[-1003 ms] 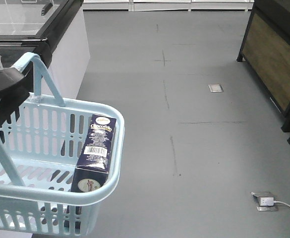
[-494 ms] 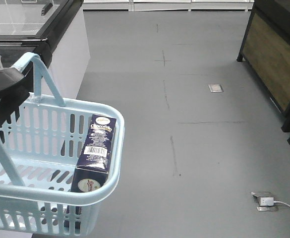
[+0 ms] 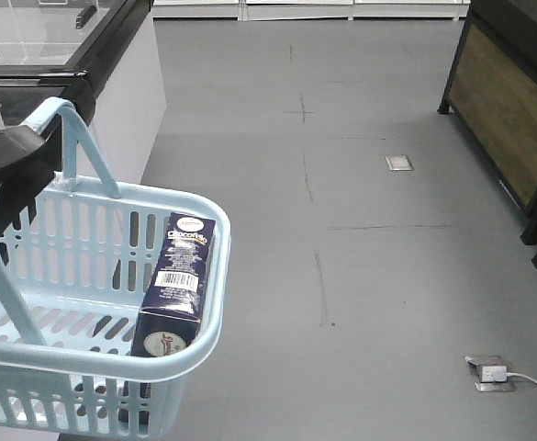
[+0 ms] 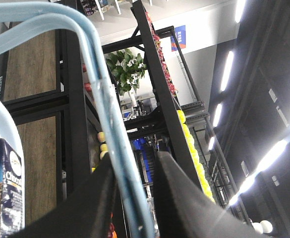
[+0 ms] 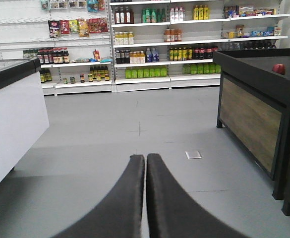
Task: Left arm holds basket, right arm returns cookies
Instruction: 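Hold the basket in the left gripper while driving toward the shelves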
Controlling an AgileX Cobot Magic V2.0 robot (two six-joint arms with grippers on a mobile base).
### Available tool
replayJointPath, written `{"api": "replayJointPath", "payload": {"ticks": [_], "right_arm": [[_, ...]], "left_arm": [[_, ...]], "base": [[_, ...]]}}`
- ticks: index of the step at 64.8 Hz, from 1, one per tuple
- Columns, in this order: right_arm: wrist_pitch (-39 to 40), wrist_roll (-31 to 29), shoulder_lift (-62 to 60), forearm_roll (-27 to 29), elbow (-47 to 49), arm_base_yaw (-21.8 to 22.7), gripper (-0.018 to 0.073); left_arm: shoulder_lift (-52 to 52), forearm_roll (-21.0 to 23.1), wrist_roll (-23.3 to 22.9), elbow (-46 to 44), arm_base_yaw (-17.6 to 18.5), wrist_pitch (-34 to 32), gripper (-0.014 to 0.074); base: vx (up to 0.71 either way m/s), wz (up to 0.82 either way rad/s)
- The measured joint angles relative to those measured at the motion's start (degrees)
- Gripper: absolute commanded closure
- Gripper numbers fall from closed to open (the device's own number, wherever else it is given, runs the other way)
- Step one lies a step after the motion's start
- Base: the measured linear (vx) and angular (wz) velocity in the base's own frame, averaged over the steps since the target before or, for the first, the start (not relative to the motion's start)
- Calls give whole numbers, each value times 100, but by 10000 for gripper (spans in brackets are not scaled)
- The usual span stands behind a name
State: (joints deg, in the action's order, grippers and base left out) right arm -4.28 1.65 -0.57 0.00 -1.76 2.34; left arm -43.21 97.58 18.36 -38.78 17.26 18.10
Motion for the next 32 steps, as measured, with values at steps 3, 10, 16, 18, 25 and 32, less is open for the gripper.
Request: {"api": "replayJointPath", "payload": {"ticks": [3, 10, 16, 18, 25, 32], "right_arm": [[0, 0, 0, 0, 0, 0, 567], [0, 0, 0, 0, 0, 0, 567], [0, 0, 0, 0, 0, 0, 567], [0, 0, 0, 0, 0, 0, 567], [0, 0, 0, 0, 0, 0, 567], [0, 0, 0, 0, 0, 0, 567]], "left_arm": [[0, 0, 0, 0, 0, 5, 604], [0, 0, 0, 0, 0, 7, 604], [0, 0, 0, 0, 0, 12, 604], [0, 0, 0, 0, 0, 12, 604], [17, 0, 5, 0, 0, 12, 604], [17, 0, 5, 0, 0, 12, 604]], "base": [[3, -1], [6, 0], [9, 2], [11, 3], [14, 0], [17, -2]]}}
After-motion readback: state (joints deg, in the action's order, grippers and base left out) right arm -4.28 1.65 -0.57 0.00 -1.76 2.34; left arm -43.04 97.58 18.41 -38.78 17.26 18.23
